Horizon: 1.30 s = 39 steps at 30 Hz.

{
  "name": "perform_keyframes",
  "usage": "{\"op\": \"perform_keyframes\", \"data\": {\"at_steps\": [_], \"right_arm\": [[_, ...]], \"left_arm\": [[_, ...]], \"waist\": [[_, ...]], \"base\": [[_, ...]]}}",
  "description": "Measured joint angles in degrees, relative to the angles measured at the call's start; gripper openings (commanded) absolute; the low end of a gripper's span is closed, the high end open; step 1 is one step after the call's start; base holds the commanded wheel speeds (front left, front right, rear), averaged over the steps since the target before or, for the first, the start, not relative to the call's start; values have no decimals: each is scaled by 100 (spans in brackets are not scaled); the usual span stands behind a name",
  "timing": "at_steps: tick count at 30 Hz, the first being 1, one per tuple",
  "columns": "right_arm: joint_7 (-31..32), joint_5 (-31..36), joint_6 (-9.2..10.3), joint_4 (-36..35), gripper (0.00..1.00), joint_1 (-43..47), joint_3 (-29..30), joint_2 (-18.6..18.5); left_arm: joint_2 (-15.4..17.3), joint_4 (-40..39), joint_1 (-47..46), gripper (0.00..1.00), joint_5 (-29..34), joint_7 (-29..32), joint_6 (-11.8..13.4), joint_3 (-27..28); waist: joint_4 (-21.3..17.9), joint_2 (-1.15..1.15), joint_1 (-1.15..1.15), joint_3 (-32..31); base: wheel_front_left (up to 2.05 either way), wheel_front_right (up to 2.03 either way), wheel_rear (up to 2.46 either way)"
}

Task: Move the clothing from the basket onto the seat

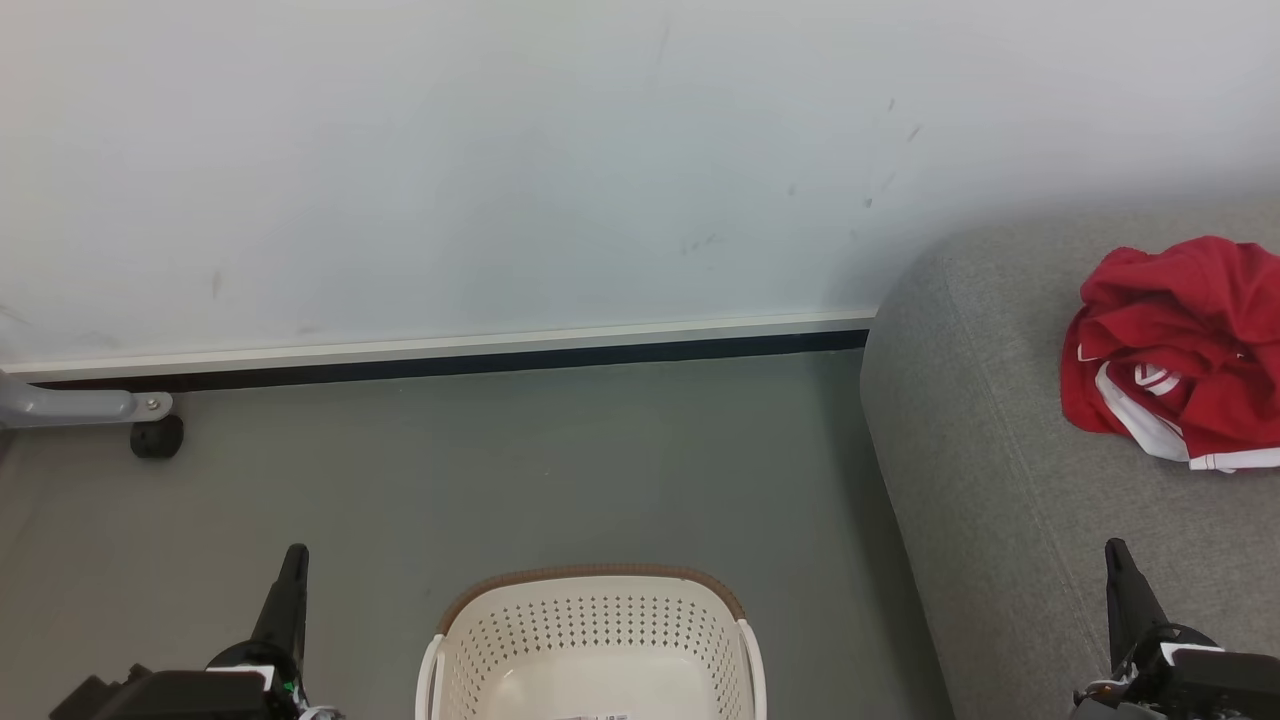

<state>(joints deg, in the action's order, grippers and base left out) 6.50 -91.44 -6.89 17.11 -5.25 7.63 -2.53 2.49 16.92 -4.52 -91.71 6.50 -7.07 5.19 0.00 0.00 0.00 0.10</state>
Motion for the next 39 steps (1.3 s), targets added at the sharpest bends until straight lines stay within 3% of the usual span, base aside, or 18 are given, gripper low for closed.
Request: {"op": "perform_keyframes", "data": {"at_steps": [39], "right_arm": [[0, 0, 0, -1, 0, 0, 0, 1]], "left_arm": [[-1, 1, -1, 0, 0, 0, 0, 0]], "waist": [[0, 0, -2, 0]], "base": [[0, 0, 0]]}}
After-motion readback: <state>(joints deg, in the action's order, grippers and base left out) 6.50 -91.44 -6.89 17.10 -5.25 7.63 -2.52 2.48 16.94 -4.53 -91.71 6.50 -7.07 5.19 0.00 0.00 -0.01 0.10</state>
